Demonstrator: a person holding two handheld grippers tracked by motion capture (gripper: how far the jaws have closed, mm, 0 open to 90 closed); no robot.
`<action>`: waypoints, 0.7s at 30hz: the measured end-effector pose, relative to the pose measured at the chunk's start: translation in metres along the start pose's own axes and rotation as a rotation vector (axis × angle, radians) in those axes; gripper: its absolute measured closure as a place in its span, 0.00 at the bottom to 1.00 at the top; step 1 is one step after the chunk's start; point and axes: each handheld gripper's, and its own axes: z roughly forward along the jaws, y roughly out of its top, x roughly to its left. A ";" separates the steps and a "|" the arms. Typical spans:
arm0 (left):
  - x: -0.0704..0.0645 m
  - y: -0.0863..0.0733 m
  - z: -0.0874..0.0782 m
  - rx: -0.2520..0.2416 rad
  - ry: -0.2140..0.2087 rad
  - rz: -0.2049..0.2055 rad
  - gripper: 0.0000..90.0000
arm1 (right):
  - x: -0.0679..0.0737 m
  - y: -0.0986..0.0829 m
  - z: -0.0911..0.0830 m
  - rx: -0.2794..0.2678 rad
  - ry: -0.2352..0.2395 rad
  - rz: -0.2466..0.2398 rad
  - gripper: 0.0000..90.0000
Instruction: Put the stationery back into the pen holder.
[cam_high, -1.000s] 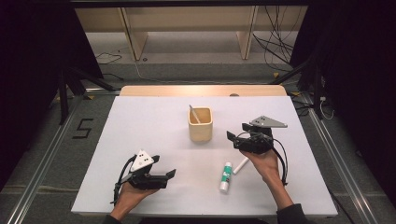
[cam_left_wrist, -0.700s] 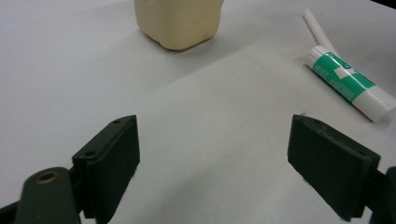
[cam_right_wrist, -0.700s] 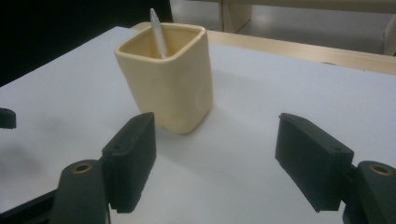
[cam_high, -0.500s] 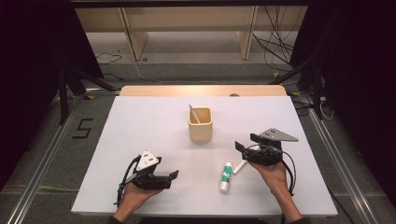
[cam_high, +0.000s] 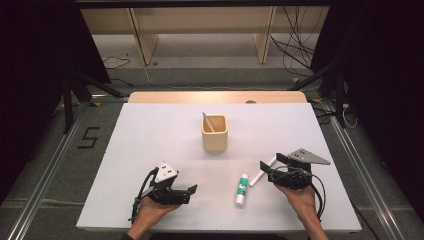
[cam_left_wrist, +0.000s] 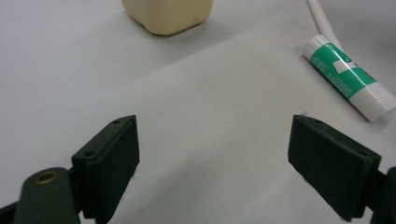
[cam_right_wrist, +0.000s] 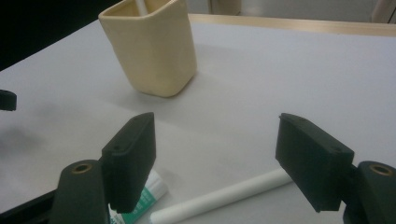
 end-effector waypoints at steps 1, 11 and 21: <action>-0.001 0.000 0.000 0.001 -0.001 -0.004 0.18 | 0.000 -0.001 -0.001 0.003 -0.001 0.001 0.33; -0.012 0.003 0.008 0.025 -0.001 -0.007 0.18 | 0.000 -0.010 -0.007 0.008 -0.009 0.013 0.32; -0.029 0.008 0.017 0.052 -0.011 -0.009 0.18 | -0.003 -0.017 -0.015 0.005 -0.025 0.033 0.32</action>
